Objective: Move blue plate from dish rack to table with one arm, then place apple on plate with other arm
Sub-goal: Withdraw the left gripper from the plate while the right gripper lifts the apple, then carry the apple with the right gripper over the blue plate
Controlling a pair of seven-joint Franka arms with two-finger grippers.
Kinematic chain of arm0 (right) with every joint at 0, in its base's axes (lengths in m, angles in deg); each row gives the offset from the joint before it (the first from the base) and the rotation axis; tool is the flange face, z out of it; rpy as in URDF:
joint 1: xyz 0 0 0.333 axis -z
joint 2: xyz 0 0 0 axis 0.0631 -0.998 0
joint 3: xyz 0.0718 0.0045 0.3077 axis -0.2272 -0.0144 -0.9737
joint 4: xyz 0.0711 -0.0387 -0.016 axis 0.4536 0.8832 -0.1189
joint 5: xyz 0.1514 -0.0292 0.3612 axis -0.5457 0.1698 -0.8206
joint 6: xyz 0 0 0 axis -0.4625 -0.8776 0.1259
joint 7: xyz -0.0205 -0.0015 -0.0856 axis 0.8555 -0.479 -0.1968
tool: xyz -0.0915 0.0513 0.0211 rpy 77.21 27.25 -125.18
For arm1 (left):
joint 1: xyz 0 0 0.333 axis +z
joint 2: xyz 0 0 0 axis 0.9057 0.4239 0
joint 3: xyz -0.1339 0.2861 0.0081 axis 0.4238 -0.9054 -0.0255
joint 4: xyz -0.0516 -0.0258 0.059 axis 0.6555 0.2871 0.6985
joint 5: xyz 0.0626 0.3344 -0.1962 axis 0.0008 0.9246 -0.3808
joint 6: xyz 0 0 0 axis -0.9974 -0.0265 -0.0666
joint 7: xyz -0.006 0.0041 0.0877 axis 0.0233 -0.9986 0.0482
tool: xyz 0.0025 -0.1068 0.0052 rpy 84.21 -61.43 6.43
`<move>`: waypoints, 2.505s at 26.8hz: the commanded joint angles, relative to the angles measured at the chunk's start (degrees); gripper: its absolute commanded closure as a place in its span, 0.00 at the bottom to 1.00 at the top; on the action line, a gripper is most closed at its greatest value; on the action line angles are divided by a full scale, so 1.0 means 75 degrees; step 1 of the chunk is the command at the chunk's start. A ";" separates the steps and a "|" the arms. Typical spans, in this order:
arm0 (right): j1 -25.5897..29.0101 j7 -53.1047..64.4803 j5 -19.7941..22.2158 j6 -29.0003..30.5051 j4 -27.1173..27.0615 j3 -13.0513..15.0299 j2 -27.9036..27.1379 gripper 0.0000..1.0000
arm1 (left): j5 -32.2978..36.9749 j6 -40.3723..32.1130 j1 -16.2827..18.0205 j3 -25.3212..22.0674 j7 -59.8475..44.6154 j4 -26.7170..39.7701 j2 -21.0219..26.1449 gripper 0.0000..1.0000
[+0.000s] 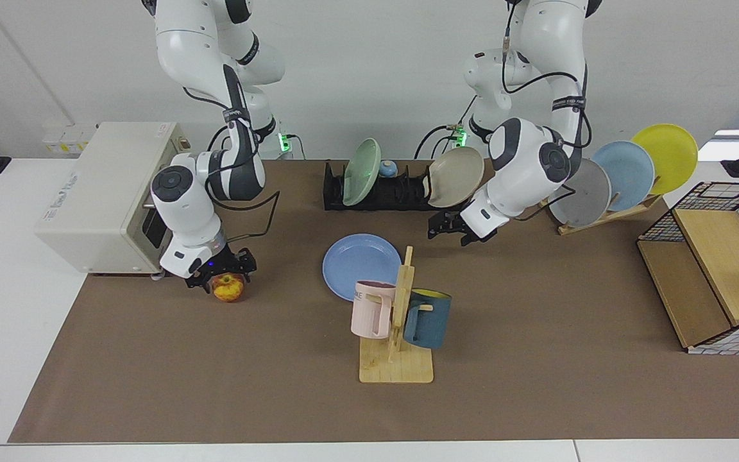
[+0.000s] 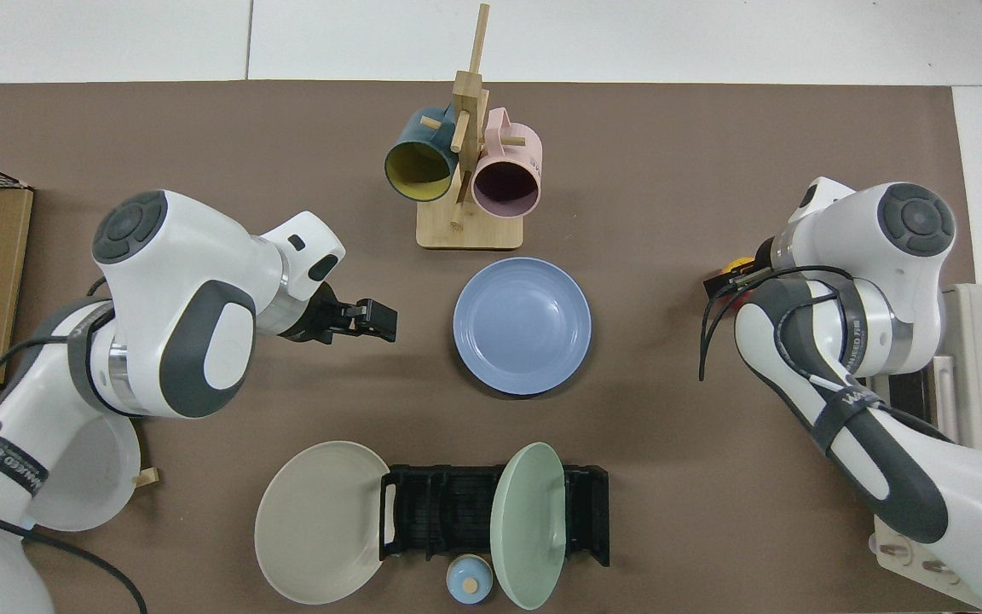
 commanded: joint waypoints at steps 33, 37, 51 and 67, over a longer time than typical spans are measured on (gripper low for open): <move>0.0056 0.0406 -0.0050 -0.0747 -0.0531 -0.0005 0.0134 1.00 | 0.2529 -0.3987 0.1277 -0.0055 -0.0975 -0.3117 -0.1430 0.00; -0.0306 -0.0215 -0.0038 -0.1261 -0.0531 -0.0005 0.0649 1.00 | 0.2529 -0.3999 0.1370 -0.0078 -0.0882 -0.3117 -0.1430 0.00; -0.2438 -0.3752 -0.0026 -0.1920 -0.0461 -0.0016 0.1249 1.00 | 0.2271 -0.4373 0.2180 -0.0148 0.0782 -0.3163 -0.1407 0.00; -0.4010 -0.6087 -0.0038 0.0060 -0.0391 -0.0016 0.0066 1.00 | 0.2142 -0.4174 -0.0104 -0.2536 0.1216 -0.2789 -0.1688 0.00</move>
